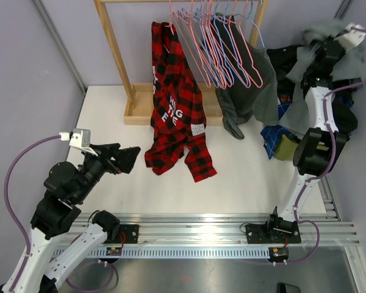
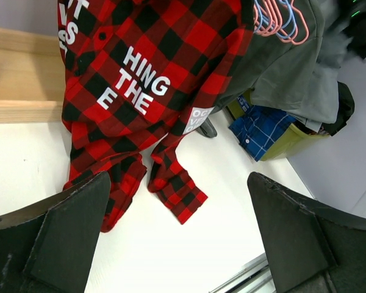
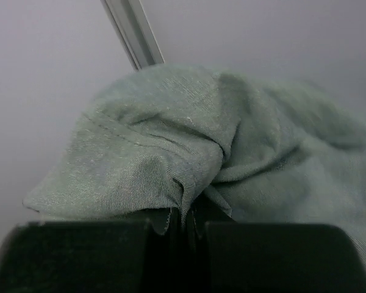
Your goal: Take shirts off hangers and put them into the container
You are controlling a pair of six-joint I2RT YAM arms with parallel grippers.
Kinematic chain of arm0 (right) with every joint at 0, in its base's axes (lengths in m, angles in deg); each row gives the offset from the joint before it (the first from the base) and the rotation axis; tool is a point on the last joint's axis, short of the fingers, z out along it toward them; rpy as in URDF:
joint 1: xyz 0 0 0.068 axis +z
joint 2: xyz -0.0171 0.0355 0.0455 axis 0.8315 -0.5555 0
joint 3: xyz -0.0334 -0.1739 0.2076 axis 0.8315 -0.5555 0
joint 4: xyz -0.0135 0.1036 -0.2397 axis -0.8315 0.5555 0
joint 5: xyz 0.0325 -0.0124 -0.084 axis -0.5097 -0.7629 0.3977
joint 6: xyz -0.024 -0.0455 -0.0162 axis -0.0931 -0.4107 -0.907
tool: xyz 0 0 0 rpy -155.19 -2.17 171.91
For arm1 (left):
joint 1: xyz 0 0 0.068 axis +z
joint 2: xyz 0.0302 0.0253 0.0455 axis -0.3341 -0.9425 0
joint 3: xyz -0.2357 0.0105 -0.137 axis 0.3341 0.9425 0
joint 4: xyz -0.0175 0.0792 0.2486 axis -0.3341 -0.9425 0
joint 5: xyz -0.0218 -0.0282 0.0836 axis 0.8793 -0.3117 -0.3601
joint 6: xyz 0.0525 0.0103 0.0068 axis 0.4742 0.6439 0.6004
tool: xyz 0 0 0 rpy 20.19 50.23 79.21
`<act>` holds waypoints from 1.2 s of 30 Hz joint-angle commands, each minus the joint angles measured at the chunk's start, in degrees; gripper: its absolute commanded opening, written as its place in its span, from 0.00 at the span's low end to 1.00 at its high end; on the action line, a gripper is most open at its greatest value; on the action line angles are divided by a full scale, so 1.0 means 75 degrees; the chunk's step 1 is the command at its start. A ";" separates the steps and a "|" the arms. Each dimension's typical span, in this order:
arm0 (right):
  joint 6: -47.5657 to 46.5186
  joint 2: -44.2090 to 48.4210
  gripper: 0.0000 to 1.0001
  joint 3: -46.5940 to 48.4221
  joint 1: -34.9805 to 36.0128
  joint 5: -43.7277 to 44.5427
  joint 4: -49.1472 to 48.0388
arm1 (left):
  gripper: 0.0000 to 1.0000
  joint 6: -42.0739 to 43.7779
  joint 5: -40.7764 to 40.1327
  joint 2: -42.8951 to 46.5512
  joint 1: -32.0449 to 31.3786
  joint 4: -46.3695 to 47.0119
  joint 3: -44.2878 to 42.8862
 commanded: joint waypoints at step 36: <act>0.0990 0.4999 1.00 -0.1729 0.0889 -0.2232 0.4365 | 0.99 -0.0361 0.0410 0.0865 -0.0026 -0.0111 -0.0013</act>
